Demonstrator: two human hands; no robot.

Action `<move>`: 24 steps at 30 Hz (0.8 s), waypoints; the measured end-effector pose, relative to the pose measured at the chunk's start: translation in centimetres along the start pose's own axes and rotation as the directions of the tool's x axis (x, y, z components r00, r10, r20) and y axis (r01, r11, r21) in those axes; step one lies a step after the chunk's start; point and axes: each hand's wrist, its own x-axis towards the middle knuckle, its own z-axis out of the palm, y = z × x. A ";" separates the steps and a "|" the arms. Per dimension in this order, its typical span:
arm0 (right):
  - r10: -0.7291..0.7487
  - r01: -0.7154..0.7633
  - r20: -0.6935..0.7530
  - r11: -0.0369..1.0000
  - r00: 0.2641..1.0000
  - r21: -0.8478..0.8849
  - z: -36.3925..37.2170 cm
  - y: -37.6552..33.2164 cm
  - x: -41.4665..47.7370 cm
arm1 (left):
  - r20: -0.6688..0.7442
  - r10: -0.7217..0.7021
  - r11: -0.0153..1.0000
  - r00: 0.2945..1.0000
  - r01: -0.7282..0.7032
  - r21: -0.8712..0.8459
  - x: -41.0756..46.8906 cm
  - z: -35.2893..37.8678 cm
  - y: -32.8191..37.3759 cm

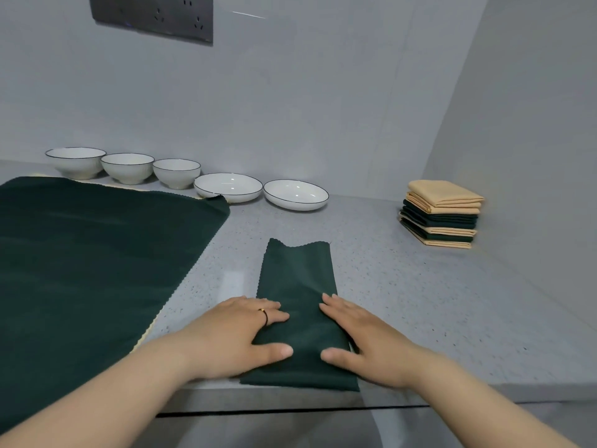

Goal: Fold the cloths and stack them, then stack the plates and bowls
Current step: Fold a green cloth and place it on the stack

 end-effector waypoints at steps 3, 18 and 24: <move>-0.024 0.023 0.068 1.000 0.997 0.014 0.2 0.1 -1.5 | 0.010 0.060 0.997 0.998 -0.060 -0.050 -1.3 0.3 -0.6; -0.082 0.028 -0.444 0.991 0.892 -0.128 4.5 -1.0 -4.5 | 0.001 0.100 0.965 0.995 -0.097 -0.245 -3.0 0.7 -0.6; 0.142 -0.031 -0.509 0.975 0.849 0.220 3.6 -0.9 -4.0 | -0.168 -0.030 0.786 0.985 -0.080 -0.613 -2.7 1.2 -1.4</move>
